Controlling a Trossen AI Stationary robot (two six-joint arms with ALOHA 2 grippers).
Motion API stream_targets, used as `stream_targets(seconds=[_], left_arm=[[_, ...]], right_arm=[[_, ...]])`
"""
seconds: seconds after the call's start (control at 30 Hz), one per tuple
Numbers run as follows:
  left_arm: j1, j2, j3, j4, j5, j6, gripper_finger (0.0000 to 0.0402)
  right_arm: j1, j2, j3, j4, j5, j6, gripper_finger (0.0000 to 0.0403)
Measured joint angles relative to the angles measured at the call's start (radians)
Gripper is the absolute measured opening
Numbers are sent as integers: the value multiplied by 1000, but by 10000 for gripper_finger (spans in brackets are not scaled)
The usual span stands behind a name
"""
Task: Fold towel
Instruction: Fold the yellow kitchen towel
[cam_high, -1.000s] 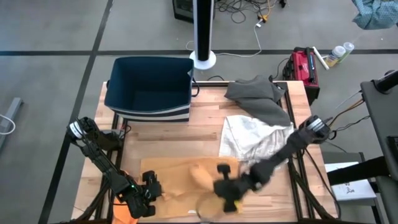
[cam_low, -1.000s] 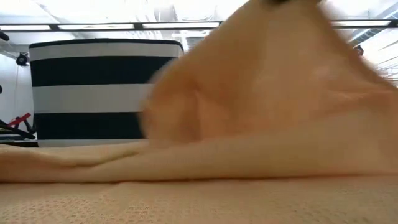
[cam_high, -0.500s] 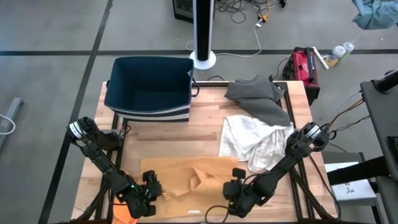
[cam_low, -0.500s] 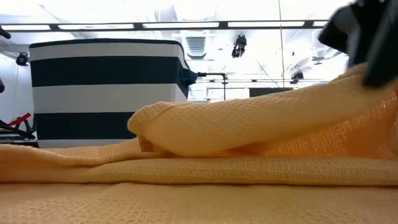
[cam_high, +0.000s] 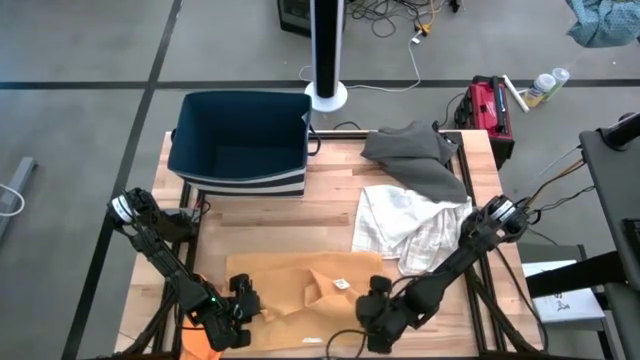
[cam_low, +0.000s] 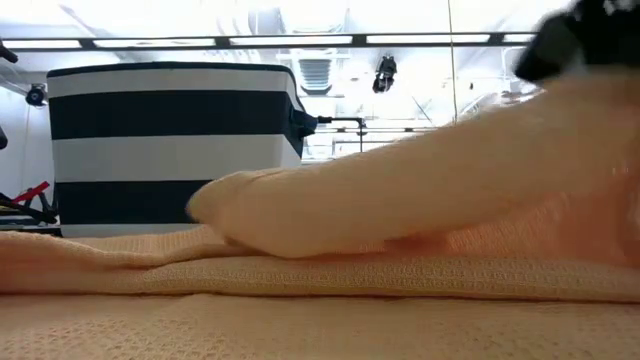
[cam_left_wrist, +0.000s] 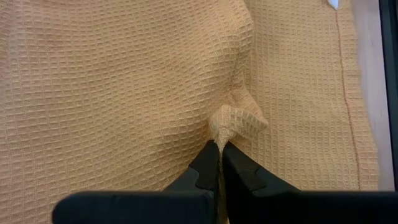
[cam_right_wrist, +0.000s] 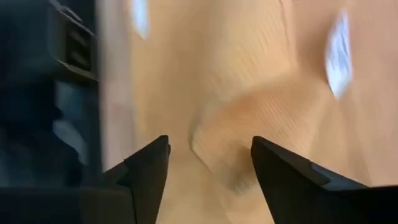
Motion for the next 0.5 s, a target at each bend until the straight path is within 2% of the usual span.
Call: stream_targets(seconds=[0.17, 0.27, 0.33, 0.5], left_arm=[[0, 0, 0, 0, 0, 0, 0], [0, 0, 0, 1, 0, 0, 0], [0, 0, 0, 1, 0, 0, 0], [0, 0, 0, 2, 0, 0, 0]], right_arm=[[-4, 0, -4, -101, -157, 97, 230], [-3, -3, 0, -99, -178, 96, 226], [-2, -8, 13, -98, -142, 70, 224], [-31, -9, 55, -52, 72, -35, 229]])
